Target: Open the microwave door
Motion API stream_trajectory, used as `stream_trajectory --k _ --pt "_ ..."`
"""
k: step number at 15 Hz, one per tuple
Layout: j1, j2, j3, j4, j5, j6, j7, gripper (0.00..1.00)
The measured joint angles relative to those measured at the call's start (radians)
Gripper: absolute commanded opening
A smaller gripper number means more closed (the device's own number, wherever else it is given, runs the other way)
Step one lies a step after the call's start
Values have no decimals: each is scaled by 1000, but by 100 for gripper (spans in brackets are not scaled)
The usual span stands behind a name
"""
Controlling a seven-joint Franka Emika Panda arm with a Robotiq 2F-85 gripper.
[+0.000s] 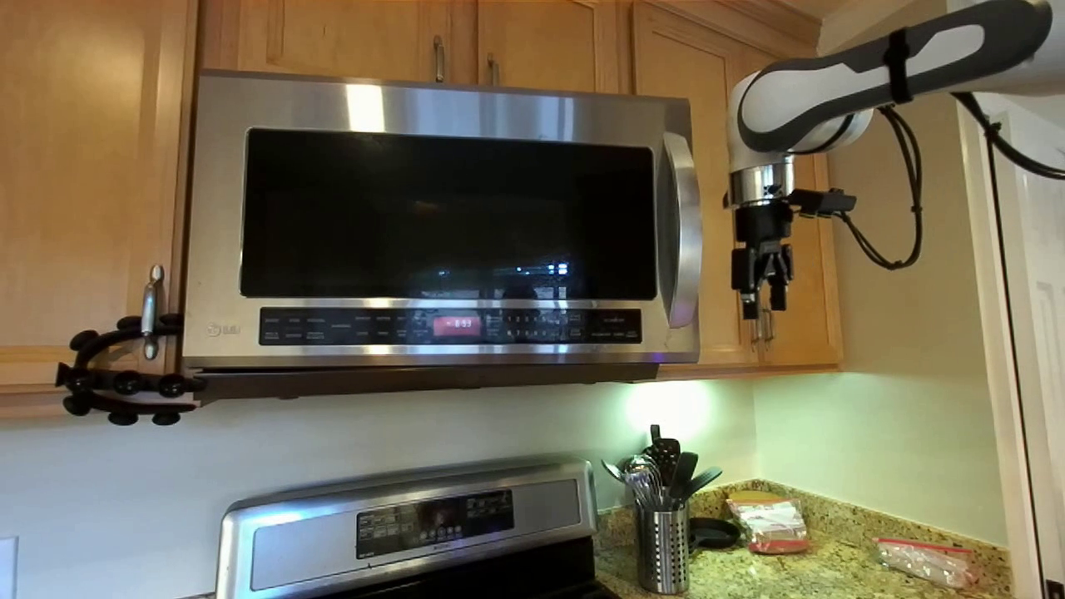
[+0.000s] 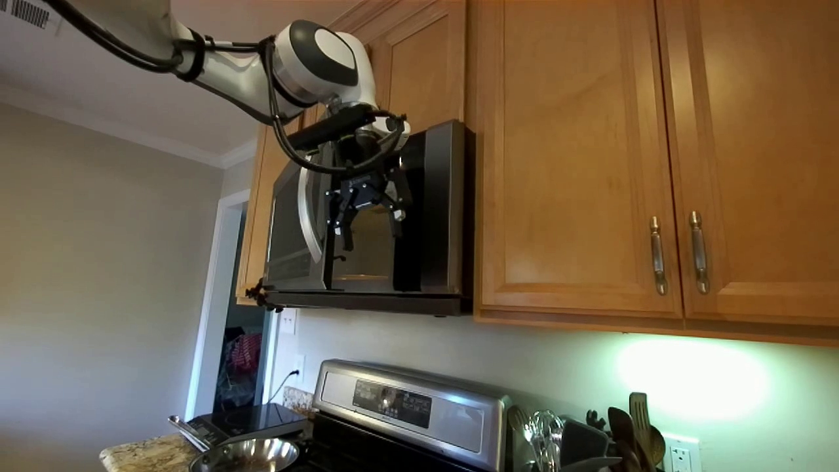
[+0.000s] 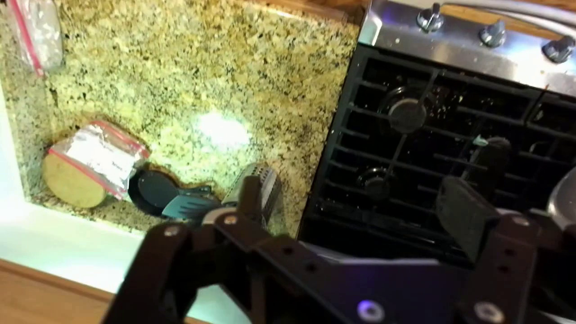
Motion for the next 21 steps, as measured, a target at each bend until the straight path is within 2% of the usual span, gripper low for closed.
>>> stream_trajectory --k 8,12,17,21 --pt "1 39 -3 -10 45 266 -82 100" --pt "11 44 -2 -29 142 391 -149 100" --pt "37 43 -2 -34 281 384 -261 100" --pt "66 26 2 -34 347 298 -336 100"
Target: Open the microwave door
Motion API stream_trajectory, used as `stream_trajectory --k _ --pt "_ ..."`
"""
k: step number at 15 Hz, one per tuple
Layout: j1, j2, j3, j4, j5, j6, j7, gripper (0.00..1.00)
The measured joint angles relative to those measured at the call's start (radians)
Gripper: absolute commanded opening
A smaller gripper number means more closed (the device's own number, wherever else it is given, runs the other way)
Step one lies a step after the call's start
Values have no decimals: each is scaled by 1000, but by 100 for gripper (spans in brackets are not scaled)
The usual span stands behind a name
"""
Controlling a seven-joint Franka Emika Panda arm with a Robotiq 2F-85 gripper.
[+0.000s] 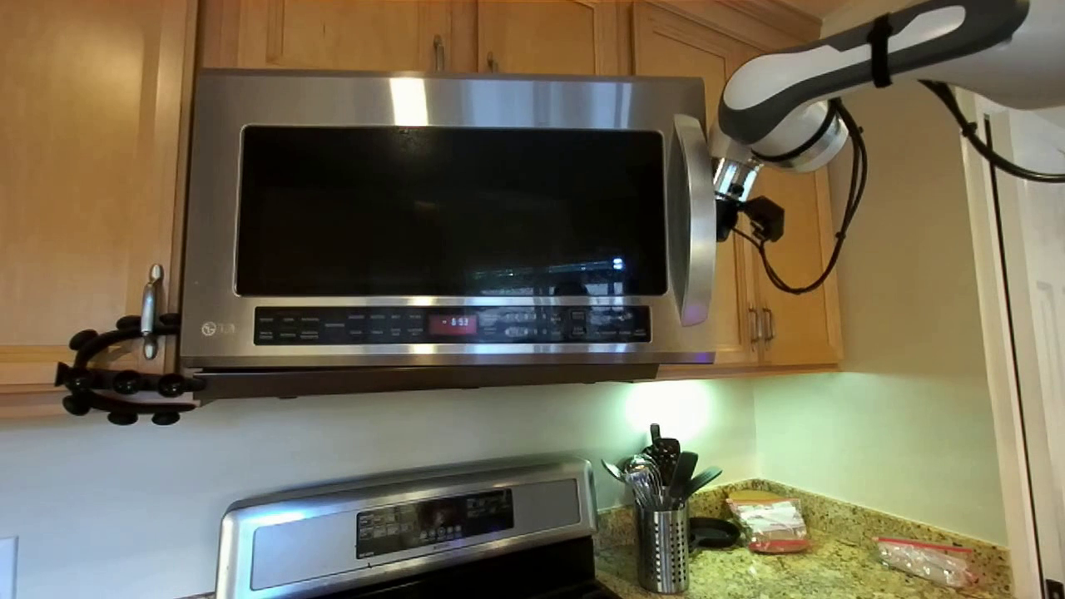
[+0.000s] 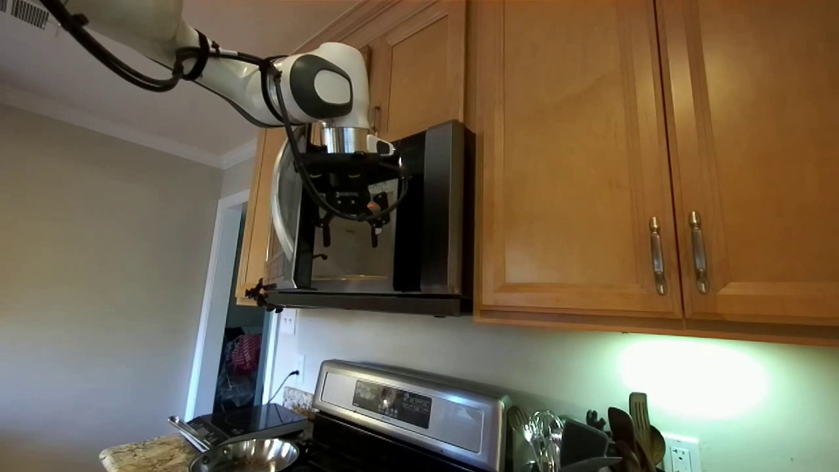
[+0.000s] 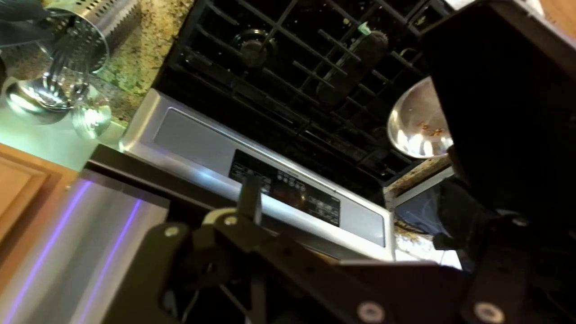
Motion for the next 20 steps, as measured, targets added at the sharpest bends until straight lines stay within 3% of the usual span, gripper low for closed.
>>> stream_trajectory --k 6,10,20 --pt "69 -42 18 0 101 -145 -126 100" --pt "75 -53 21 0 106 -175 -138 100" --pt "-25 -51 -46 3 61 -276 -111 100"
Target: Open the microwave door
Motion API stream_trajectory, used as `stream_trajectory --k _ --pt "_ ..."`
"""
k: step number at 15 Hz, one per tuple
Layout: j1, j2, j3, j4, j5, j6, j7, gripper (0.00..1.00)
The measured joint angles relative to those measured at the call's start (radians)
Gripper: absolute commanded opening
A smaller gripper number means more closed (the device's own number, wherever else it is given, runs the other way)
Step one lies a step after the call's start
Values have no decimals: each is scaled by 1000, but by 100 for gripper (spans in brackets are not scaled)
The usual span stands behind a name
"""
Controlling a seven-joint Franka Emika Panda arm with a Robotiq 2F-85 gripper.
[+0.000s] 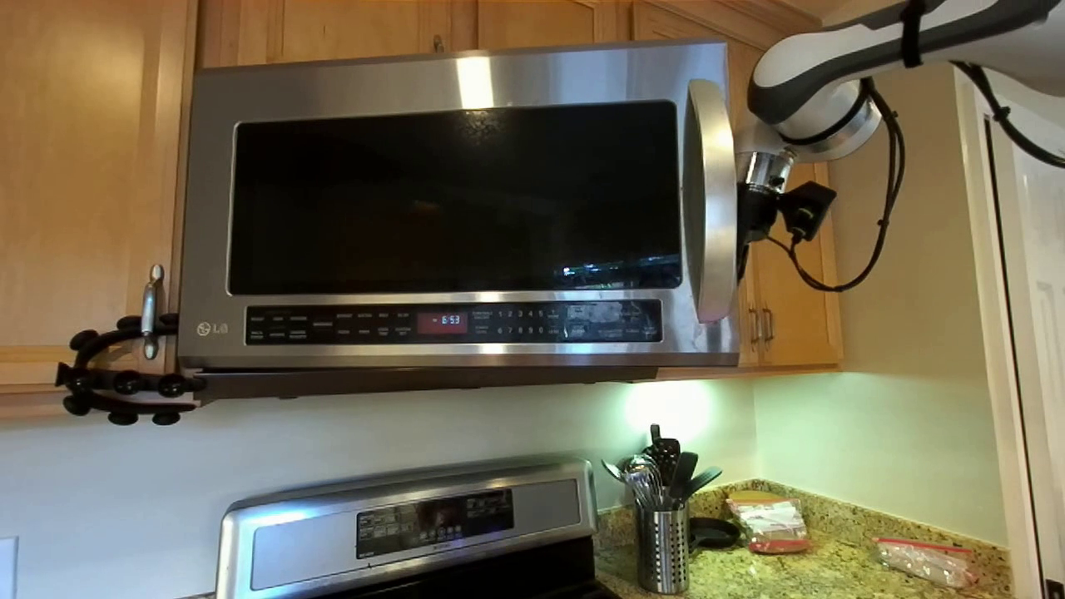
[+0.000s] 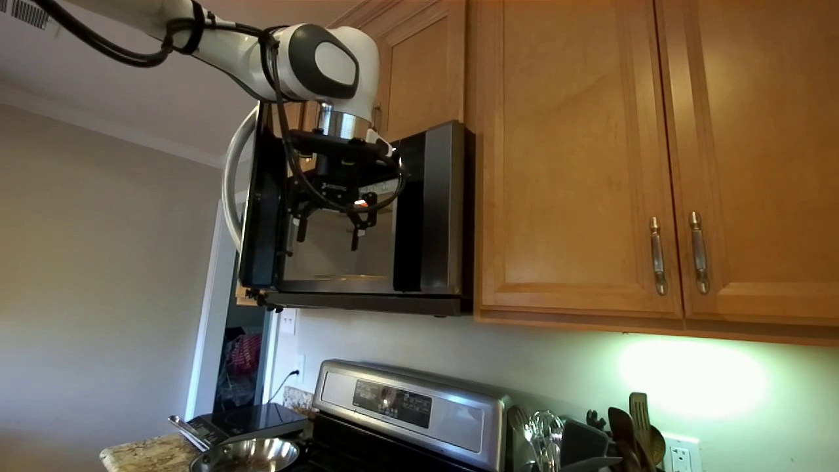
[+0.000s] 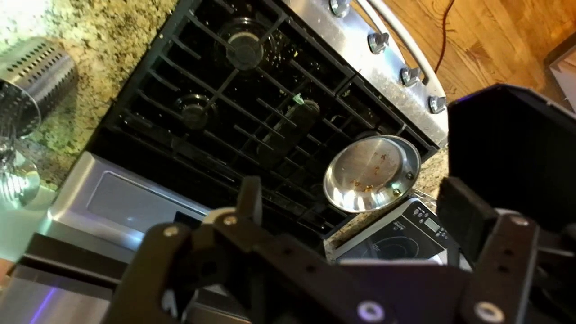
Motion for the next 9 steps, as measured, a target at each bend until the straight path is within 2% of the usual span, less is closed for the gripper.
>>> stream_trajectory --k 6,9 --pt "-52 45 -7 -2 -125 -25 124 100" --pt "-54 64 -6 -1 -141 -24 151 100"
